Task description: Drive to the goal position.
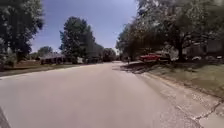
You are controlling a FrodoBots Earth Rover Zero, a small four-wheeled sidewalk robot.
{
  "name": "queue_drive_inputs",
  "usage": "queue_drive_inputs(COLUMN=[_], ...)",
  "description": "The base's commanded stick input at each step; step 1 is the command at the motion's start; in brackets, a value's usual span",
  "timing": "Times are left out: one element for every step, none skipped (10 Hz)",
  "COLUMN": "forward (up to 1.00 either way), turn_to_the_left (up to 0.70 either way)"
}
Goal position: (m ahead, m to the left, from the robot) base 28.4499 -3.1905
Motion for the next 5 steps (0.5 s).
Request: queue_drive_inputs(forward=[0.70, 0.70, 0.70, 0.70, 0.70], turn_to_the_left=[0.00, 0.00, 0.00, 0.00, 0.00])
